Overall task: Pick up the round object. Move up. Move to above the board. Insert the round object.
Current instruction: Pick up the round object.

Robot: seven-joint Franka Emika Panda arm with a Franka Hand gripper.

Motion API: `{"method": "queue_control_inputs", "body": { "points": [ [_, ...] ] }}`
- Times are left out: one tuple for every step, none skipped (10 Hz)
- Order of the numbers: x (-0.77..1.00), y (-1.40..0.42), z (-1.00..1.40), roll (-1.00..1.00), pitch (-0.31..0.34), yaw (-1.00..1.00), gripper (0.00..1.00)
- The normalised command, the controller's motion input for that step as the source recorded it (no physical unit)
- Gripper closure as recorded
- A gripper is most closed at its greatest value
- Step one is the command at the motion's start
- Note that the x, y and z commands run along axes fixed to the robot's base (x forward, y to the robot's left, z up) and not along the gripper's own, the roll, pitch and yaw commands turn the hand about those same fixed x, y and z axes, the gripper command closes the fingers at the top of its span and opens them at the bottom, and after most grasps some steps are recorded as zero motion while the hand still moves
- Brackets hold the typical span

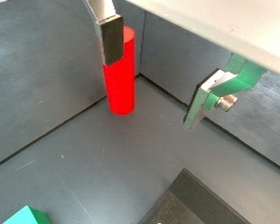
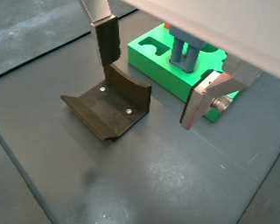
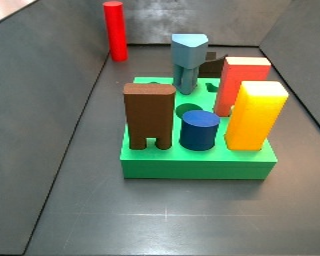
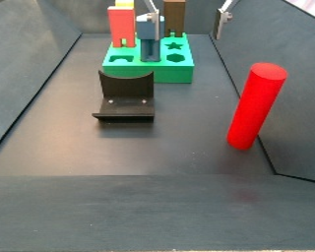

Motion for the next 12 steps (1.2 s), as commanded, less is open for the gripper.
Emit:
{"method": "queue_control_inputs", "body": {
  "points": [
    [-0.43,0.03,-0.22,0.23,0.000,0.29,0.00],
    [-0.77,0.03,0.00,0.00,-0.010,0.22,0.00],
    [-1.00,0.16,-0.04,-0.06,-0.116,0.09,0.00],
    [-1.00,0.28,-0.01,-0.01,-0.084,0.03,0.00],
    [-1.00,0.30,-0.02,0.00,-0.076,0.01,0.00],
    [-1.00,0.31,-0.09,0.03,-0.064,0.06,0.00],
    [-1.00,0.32,-0.07,0.06,-0.067,0.09,0.00],
    [-0.97,0.27,-0.04,0.07,-0.047,0.10,0.00],
    [-0.89,0.26,0.00,0.04,-0.034,0.11,0.00],
    [-0.83,0.28,-0.01,0.04,-0.020,0.10,0.00],
    [-0.79,0.28,-0.06,0.03,-0.026,0.07,0.00],
    [-0.57,0.27,-0.12,0.04,-0.027,0.01,0.00]
  ]
}}
